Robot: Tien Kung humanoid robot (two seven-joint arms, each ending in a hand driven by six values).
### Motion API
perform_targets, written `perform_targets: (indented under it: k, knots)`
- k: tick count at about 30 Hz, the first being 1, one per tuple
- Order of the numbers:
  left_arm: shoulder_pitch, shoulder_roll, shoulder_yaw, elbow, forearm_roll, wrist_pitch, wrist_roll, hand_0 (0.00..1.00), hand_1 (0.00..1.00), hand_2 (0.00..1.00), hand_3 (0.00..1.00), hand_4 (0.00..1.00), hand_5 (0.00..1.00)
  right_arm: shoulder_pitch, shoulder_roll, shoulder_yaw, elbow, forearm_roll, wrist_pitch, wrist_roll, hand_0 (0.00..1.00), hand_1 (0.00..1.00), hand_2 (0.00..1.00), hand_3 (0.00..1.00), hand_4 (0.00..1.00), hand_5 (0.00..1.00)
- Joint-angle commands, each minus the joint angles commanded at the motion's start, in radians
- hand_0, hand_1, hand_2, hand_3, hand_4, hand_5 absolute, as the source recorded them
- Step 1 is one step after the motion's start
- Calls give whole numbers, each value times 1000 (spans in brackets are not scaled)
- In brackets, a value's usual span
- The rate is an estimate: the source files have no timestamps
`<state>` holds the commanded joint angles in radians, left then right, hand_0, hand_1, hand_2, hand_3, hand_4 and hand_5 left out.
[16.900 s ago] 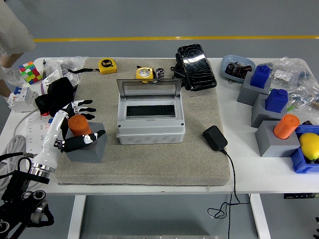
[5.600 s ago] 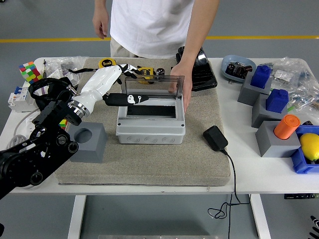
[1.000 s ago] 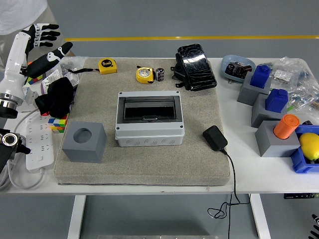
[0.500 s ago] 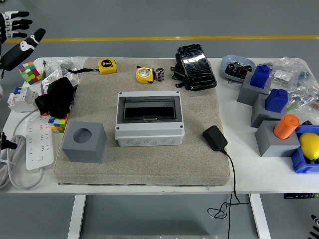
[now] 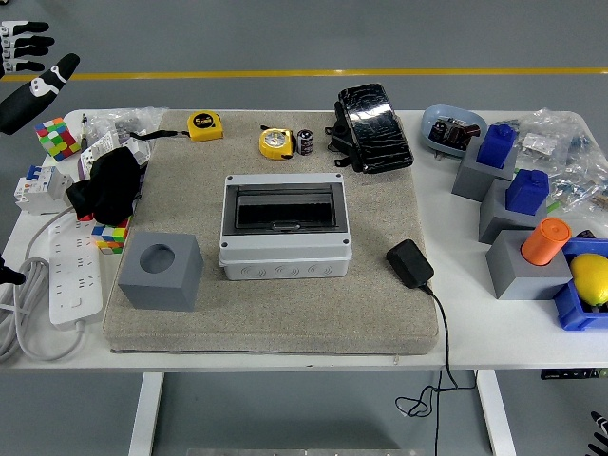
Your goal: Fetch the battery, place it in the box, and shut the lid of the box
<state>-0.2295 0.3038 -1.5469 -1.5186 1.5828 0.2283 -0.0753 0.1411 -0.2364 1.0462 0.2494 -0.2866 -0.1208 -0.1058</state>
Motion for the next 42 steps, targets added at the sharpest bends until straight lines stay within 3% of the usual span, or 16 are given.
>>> perform_targets:
  k: [8, 12, 14, 22, 34, 42]
  knots:
    - [-7, 9, -1, -2, -5, -16, -1, 521, 663, 651, 700, 998, 628, 17, 9, 6, 2, 1, -13, 5, 630, 655, 649, 539, 950, 453]
    - [-39, 37, 35, 4, -12, -16, -1, 521, 663, 651, 700, 998, 628, 39, 2, -24, 12, 7, -2, -3, 630, 655, 649, 539, 950, 453]
    - [-32, 48, 46, 0, -17, -17, -2, 520, 662, 651, 699, 998, 632, 34, -5, -18, 8, 3, -8, -9, 630, 655, 648, 539, 950, 453]
    - [2, 22, 33, -6, -14, -21, 1, 521, 662, 651, 699, 998, 633, 8, -4, -14, -1, -3, -3, -18, 630, 655, 648, 540, 950, 455]
    - [13, 41, 21, -21, -12, -34, 2, 521, 660, 648, 696, 998, 637, 20, 6, -24, 2, -4, -14, -16, 630, 656, 648, 540, 951, 456]
    - [28, 38, 14, -23, -10, -40, 8, 524, 660, 649, 694, 998, 641, 11, 10, -23, -5, -7, -17, -18, 630, 656, 649, 540, 951, 456]
